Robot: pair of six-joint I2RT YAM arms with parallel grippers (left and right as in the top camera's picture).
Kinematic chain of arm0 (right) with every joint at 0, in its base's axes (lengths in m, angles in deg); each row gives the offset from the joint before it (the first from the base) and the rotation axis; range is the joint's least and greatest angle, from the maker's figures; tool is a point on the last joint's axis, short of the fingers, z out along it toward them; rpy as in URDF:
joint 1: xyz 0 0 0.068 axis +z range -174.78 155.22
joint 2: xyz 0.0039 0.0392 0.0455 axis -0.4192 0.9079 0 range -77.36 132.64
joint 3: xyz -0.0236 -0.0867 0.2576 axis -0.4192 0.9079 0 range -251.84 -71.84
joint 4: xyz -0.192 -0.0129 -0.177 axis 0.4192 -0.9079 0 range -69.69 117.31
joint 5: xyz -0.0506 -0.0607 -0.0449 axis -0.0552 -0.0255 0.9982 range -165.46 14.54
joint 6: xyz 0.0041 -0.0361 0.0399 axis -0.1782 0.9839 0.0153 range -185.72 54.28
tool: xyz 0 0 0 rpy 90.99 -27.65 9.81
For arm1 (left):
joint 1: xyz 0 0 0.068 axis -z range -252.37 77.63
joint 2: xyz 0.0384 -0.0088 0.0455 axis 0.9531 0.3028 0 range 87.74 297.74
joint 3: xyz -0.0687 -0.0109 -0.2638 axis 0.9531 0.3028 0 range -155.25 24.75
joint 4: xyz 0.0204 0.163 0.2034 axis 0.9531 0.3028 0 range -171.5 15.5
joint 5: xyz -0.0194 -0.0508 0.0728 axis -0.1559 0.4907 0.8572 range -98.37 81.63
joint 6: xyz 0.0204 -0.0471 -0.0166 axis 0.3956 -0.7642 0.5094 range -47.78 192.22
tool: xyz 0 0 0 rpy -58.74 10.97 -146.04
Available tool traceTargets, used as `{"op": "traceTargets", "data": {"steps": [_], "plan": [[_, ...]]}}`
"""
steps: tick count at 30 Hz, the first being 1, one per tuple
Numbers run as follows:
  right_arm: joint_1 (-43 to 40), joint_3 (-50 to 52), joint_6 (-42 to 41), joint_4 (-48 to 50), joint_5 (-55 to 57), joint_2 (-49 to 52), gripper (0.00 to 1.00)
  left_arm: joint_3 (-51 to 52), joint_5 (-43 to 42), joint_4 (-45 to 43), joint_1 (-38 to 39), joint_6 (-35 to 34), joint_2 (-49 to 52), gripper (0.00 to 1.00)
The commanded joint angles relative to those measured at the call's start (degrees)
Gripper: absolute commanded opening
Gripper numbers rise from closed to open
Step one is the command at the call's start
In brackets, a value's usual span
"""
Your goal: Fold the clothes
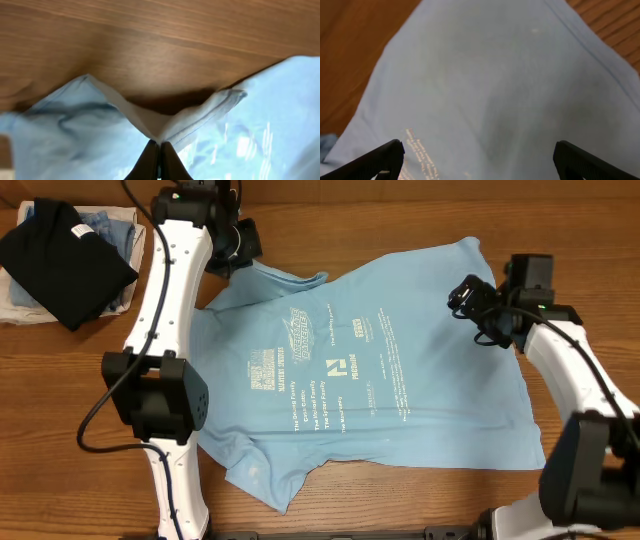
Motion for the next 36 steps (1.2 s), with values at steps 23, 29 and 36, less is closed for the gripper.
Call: {"op": "traceTargets", "data": {"steps": [23, 29, 36], "plan": [[0.22, -35.58, 4.98, 5.88, 1.66, 25.88, 1.0, -1.64, 4.68, 3.87, -0.13, 1.29, -1.62, 0.04], [-0.24, -49.31, 6.01, -2.32, 4.61, 36.24, 1.0, -1.64, 4.68, 4.5, -0.13, 1.29, -1.62, 0.04], [-0.44, -51.93, 7.08, -0.94, 6.29, 40.89, 1.0, -1.64, 4.68, 4.76, -0.09, 1.29, -1.6, 0.04]]}}
